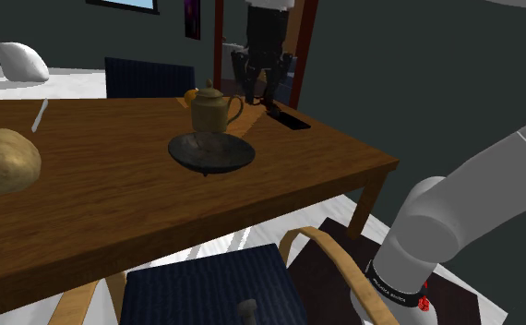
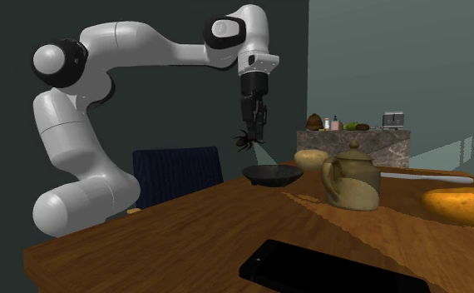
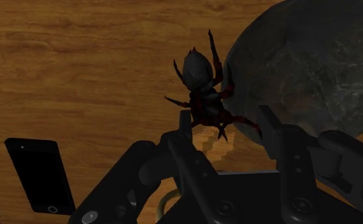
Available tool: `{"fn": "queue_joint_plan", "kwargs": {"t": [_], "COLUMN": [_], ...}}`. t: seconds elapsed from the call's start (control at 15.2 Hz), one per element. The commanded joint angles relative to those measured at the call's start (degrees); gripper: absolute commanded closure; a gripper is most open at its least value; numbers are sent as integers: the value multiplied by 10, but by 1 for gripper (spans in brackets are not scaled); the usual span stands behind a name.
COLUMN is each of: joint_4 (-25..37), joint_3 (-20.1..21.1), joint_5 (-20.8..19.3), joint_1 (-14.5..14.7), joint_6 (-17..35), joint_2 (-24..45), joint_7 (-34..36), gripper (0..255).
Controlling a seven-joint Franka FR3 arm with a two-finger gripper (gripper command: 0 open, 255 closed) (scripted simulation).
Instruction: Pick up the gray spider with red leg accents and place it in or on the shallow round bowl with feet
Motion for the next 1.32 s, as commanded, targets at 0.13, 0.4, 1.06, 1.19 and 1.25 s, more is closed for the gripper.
{"fn": "queue_joint_plan", "kwargs": {"t": [0.13,0.4,1.06,1.19,1.25], "joint_4": [59,155,153,132,122], "joint_3": [22,70,97,96,96], "joint_5": [-5,-26,-42,-40,-39], "joint_1": [0,3,13,13,13], "joint_6": [-17,-33,8,24,32], "joint_2": [42,129,174,168,166], "joint_7": [26,83,122,121,121], "gripper": [255,255,255,255,255]}}
